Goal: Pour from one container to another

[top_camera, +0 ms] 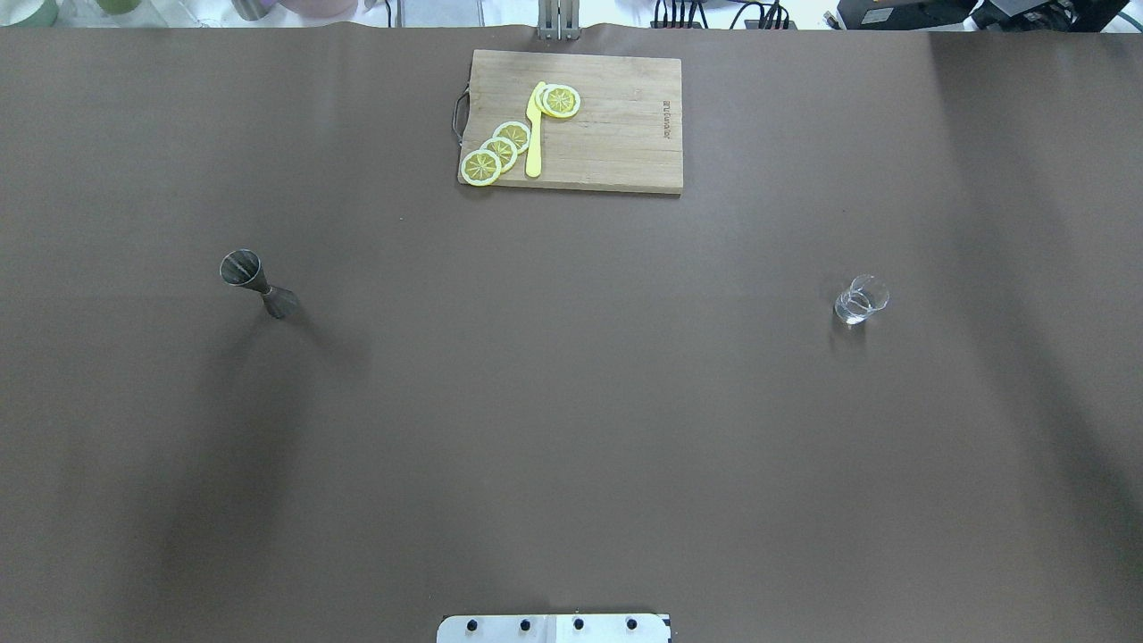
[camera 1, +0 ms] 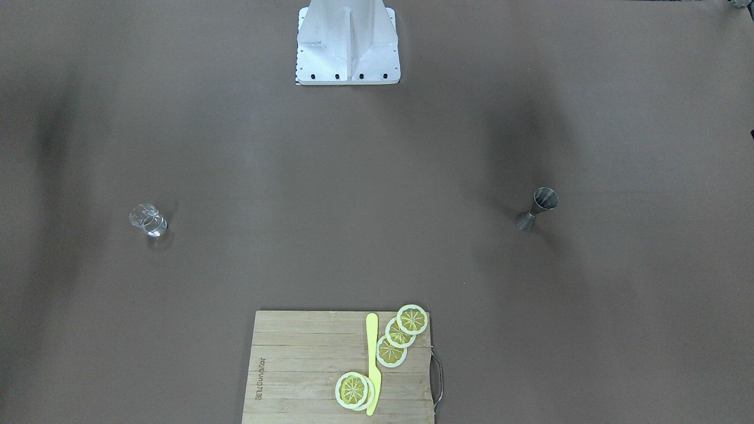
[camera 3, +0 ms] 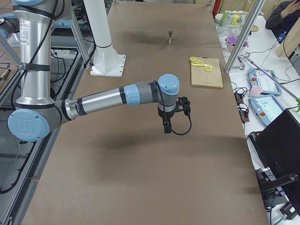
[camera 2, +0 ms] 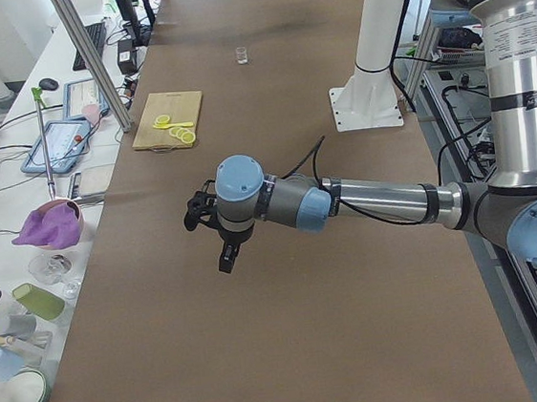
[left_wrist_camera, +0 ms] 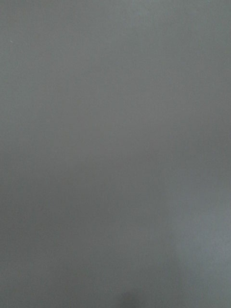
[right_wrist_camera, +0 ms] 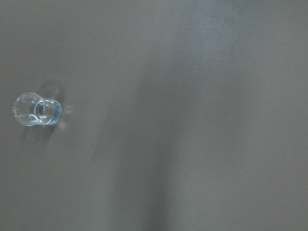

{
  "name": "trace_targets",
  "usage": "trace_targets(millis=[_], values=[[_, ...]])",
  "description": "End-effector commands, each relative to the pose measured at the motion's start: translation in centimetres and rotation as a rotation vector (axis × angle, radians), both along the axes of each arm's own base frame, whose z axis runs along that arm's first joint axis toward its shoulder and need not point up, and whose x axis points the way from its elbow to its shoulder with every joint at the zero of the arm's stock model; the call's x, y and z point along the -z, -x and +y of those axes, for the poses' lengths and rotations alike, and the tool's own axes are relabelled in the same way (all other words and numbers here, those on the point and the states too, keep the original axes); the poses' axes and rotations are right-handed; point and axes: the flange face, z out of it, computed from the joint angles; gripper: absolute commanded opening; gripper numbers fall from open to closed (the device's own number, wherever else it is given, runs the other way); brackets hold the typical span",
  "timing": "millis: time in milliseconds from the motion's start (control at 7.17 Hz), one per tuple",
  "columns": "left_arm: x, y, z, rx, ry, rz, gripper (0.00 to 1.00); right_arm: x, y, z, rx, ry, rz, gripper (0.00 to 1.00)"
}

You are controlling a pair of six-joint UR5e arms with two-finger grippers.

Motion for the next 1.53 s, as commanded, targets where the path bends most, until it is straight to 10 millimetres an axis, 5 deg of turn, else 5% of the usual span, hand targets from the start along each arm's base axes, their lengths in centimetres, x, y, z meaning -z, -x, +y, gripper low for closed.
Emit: trace_targets(millis=[0,139,279,418,697,836,1115,1394], values=[[0.1,-2.9,-2.2,-0.05,-0.225,0.018,0.98,3.6,7.2,0.0,0.144,-0.173,-0.052,1.0],[-1.6,-3.9,-2.8,-0.069,-0.201,0.016,0.98,5.7,10.5,0.0,0.171,-0.269,-0.045,1.0],[-1.1,-4.0,-2.8,-0.074,-0.215,0.026,0.98,6.5,12.2,0.1,0.184,-0.284,-0.038,1.0],[-1.3,-4.1,-2.3,-0.077,-0.305,0.036,0.98,6.3,13.5,0.3,0.186,-0.305,0.003,1.0],[-3.3,-6.8,-1.9,-0.125,-0.418,0.063,0.98,9.3,15.2,0.9,0.223,-0.405,-0.038,1.0],[-4.4,-10.0,-0.8,-0.188,-0.542,0.102,0.98,8.9,14.4,0.9,0.214,-0.394,-0.043,1.0],[-5.0,-12.4,0.9,-0.229,-0.711,0.142,0.96,1.8,13.2,3.4,0.388,-0.56,0.0,1.0],[-4.2,-16.0,3.0,-0.298,-0.817,0.198,0.94,0.1,12.6,4.4,0.408,-0.603,-0.014,1.0]])
